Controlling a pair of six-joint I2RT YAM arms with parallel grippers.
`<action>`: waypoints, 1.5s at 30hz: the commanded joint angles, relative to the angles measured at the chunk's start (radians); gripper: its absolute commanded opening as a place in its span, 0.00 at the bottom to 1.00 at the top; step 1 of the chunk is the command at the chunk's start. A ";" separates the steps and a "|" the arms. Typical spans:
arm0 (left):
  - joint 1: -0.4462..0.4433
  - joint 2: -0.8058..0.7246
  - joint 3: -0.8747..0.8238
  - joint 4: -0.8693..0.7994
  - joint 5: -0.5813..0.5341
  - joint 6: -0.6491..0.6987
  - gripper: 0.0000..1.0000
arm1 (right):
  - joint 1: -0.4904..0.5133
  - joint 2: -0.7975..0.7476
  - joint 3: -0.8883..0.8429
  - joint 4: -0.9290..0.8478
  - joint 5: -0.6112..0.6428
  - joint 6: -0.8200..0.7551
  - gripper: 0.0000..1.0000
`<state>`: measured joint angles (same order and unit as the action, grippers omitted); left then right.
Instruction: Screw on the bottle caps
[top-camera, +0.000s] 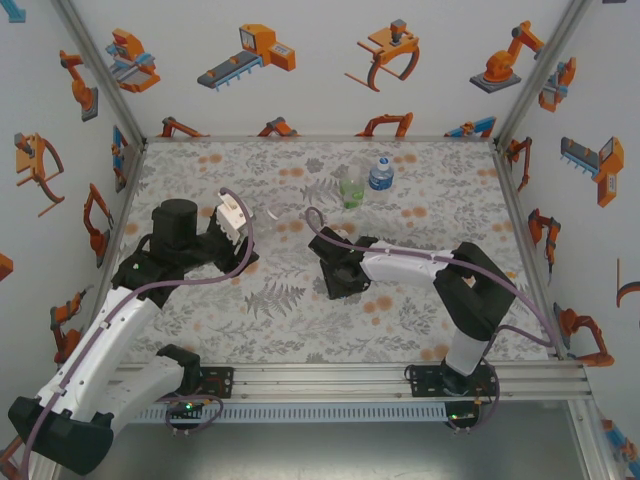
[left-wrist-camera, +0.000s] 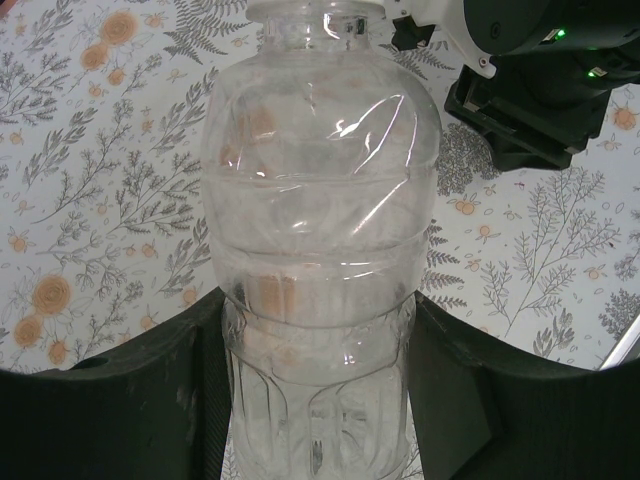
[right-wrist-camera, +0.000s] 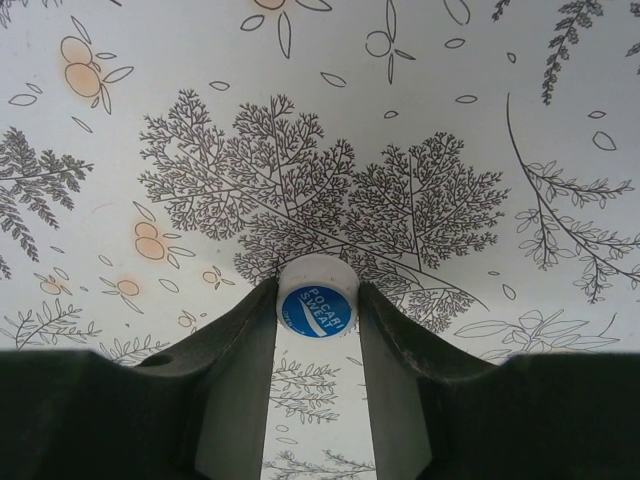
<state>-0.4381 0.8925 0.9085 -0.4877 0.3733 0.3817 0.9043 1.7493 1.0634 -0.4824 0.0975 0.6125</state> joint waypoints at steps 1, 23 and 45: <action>-0.002 -0.003 0.032 -0.009 -0.002 0.017 0.16 | 0.005 -0.001 0.005 -0.008 -0.018 0.018 0.41; -0.003 0.010 0.032 -0.011 0.003 0.020 0.16 | 0.004 -0.037 -0.010 0.021 -0.045 0.016 0.30; -0.008 0.153 0.119 -0.127 0.305 0.215 0.07 | -0.084 -0.521 -0.116 0.219 -0.309 -0.422 0.17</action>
<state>-0.4393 1.0233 0.9745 -0.5671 0.5510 0.5106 0.8341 1.2911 0.9611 -0.3061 -0.1356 0.3202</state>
